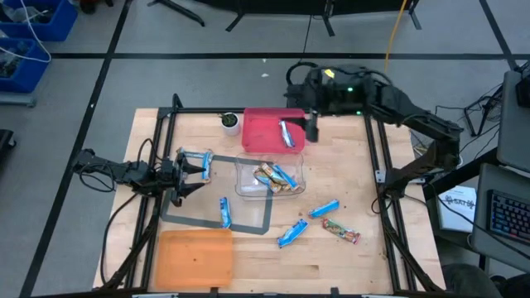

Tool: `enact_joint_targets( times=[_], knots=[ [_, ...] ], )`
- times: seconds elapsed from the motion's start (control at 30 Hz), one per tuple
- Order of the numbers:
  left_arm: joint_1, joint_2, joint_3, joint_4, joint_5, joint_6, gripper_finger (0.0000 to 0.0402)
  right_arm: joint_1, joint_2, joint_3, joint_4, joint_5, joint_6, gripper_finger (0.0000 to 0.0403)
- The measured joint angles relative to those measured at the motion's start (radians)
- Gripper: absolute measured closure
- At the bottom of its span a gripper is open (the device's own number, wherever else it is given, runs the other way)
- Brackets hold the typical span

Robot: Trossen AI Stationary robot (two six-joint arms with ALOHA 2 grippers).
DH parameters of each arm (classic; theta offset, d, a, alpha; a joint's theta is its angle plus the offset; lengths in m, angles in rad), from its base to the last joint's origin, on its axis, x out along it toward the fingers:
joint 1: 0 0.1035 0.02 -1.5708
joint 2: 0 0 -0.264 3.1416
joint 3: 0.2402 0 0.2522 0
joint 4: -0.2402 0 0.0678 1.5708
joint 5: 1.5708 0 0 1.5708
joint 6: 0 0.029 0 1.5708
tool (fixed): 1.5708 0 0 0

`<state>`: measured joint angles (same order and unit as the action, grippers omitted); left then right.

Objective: Pick and place Granola Bars by type
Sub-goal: Put the bottom blue granola bar into the red bin

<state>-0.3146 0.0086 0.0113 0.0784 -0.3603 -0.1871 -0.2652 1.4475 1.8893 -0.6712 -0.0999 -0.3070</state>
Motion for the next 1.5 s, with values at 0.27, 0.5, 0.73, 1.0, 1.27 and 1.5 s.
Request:
enact_joint_targets(
  times=[0.27,0.5,0.73,1.0,1.27,1.5],
  knots=[
    [0.000,0.000,0.000,0.000,0.000,0.000,0.0133,0.010,-0.062,0.000,-0.034,-0.273,0.007,0.0104],
    [0.000,0.000,0.000,0.000,0.000,0.000,0.0133,0.093,-0.085,0.000,-0.120,-0.321,-0.045,0.0104],
    [0.000,0.000,0.000,0.000,0.000,0.000,0.0133,0.201,-0.074,0.000,-0.295,-0.171,-0.165,0.0104],
    [0.000,0.000,0.000,0.000,0.000,0.000,0.0133,0.285,-0.062,0.000,-0.328,-0.160,-0.142,0.0105],
    [0.000,0.000,0.000,0.000,0.000,0.000,0.0133,0.341,-0.006,0.000,-0.378,-0.162,-0.110,0.0105],
    [0.000,0.000,0.000,0.000,0.000,0.000,0.0133,0.393,0.052,0.000,-0.406,-0.160,-0.105,0.0106]
  ],
)
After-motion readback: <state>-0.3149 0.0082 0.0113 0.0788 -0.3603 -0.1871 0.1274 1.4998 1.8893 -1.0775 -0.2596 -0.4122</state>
